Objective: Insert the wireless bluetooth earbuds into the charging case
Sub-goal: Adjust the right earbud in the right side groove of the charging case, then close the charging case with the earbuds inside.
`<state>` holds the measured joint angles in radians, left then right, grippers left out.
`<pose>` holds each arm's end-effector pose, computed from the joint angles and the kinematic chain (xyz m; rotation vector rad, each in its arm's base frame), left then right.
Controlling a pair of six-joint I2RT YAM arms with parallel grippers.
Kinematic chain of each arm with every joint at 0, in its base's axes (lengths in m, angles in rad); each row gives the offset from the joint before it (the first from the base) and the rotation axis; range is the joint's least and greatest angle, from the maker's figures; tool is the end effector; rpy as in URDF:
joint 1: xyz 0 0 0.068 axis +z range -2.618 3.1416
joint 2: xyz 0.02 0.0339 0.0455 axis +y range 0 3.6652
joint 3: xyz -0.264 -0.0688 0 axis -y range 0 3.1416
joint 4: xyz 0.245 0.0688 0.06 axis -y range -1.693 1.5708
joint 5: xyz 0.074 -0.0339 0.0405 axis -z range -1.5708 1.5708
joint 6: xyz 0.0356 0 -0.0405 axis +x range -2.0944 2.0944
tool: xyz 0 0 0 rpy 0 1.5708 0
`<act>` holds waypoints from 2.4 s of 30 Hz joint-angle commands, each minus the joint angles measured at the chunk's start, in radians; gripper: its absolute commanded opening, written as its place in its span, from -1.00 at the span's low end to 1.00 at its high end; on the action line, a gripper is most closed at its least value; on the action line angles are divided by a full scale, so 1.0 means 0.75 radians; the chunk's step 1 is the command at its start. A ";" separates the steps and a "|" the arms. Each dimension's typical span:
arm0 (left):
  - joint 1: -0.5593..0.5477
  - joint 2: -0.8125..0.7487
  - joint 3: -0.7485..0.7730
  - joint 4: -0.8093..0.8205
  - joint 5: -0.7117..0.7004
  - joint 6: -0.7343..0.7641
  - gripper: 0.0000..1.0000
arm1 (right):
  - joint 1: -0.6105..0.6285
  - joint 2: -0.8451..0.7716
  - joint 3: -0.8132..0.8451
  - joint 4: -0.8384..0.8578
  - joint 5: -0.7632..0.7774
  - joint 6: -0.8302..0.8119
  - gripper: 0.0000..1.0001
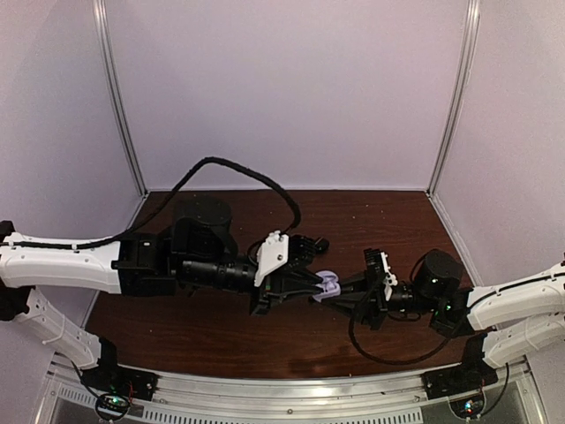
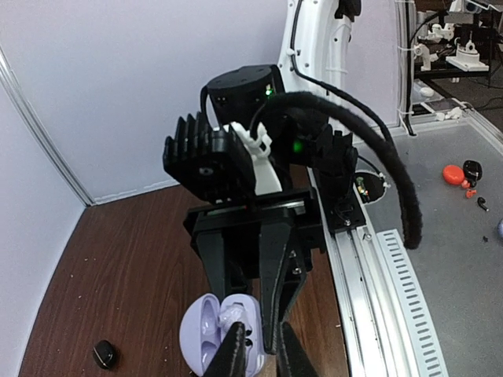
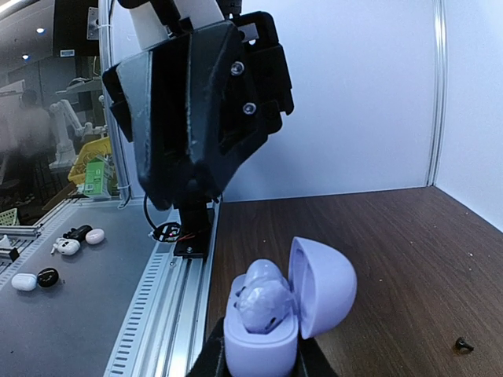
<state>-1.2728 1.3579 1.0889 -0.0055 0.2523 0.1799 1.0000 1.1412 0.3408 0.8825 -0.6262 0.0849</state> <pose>0.0857 -0.3092 0.3349 1.4330 1.3315 -0.9772 0.1047 0.2016 0.2279 -1.1845 1.1607 1.3107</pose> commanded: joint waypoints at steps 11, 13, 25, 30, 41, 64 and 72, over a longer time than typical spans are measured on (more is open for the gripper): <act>0.001 0.116 0.127 -0.062 -0.027 0.064 -0.69 | 0.020 -0.032 0.024 -0.015 0.005 -0.019 -0.90; 0.002 0.127 0.131 -0.068 -0.036 0.062 -0.70 | 0.022 -0.036 0.024 -0.018 0.005 -0.023 -0.90; 0.002 0.186 0.175 -0.127 0.002 0.050 -0.65 | 0.039 -0.054 0.028 -0.058 0.014 -0.055 -0.91; 0.003 0.211 0.186 -0.167 0.049 0.056 -0.68 | 0.039 -0.068 0.027 -0.060 0.018 -0.060 -0.91; 0.000 0.267 0.244 -0.290 0.257 0.118 -0.74 | 0.041 -0.081 0.030 -0.058 0.000 -0.064 -0.92; 0.006 -0.084 -0.052 0.066 -0.115 -0.015 0.95 | 0.042 -0.096 -0.002 0.001 0.033 -0.001 -0.93; 0.010 -0.003 -0.049 0.082 -0.059 -0.047 0.95 | 0.045 -0.108 0.027 -0.018 0.006 0.005 -0.93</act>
<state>-1.2697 1.3437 1.0546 -0.0090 0.2020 0.1753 1.0290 1.0756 0.3351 0.8494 -0.6098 0.0784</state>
